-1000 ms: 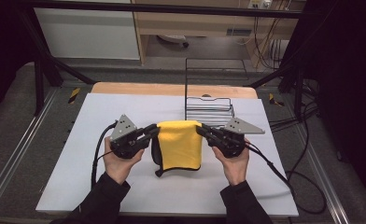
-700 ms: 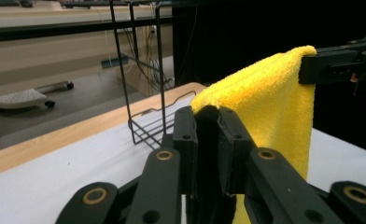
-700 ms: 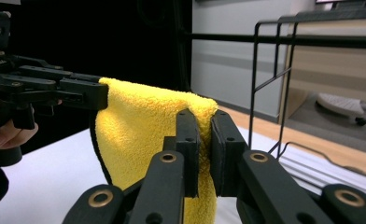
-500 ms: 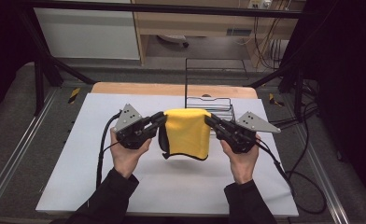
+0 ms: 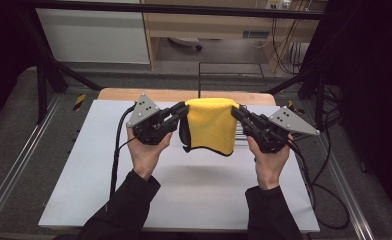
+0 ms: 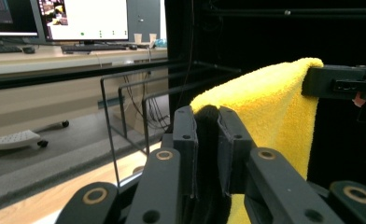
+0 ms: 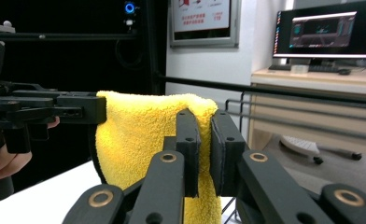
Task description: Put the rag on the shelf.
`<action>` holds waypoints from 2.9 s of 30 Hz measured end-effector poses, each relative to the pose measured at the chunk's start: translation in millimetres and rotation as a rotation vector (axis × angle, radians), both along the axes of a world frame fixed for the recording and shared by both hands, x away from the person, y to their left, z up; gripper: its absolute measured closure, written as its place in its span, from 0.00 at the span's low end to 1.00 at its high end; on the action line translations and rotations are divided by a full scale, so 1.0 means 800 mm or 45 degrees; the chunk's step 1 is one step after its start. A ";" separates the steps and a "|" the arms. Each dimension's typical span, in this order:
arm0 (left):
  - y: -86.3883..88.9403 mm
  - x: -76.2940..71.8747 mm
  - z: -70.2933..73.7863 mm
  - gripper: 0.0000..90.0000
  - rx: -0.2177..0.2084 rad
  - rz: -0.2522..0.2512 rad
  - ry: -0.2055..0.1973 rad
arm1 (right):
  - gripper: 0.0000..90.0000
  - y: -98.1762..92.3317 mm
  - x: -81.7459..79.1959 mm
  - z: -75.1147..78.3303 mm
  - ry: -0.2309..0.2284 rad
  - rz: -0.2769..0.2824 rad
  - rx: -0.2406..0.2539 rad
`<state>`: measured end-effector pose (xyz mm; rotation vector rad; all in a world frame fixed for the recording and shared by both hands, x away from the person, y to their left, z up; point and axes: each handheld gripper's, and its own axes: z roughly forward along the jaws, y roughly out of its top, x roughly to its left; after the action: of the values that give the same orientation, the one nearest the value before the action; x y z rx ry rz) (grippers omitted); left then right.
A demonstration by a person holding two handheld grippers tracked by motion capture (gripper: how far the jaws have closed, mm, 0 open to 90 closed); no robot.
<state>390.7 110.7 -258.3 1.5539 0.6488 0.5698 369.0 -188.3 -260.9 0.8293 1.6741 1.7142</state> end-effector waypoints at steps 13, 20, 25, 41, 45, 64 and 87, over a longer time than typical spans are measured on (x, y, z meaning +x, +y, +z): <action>-0.018 0.015 0.026 0.88 -0.070 0.000 -0.055 | 0.93 -0.011 0.005 0.029 -0.088 -0.058 0.045; -0.031 0.025 0.047 0.88 -0.105 -0.011 -0.084 | 0.93 -0.019 0.010 0.051 -0.122 -0.088 0.063; -0.037 0.032 0.060 0.88 -0.146 -0.033 -0.088 | 0.93 -0.026 0.014 0.066 -0.147 -0.106 0.062; -0.055 0.050 0.093 0.88 -0.173 -0.026 -0.141 | 0.93 -0.038 0.032 0.103 -0.188 -0.149 0.068; -0.059 0.052 0.103 0.88 -0.161 -0.022 -0.154 | 0.93 -0.042 0.035 0.111 -0.195 -0.151 0.076; -0.070 0.069 0.140 0.88 -0.159 0.005 -0.213 | 0.93 -0.050 0.055 0.143 -0.235 -0.162 0.089; -0.078 0.106 0.184 0.88 -0.137 0.042 -0.249 | 0.93 -0.053 0.098 0.184 -0.261 -0.197 0.084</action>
<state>475.5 48.4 -110.8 1.3694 0.5477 0.6906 447.4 -231.0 -113.4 0.7640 1.3884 1.6931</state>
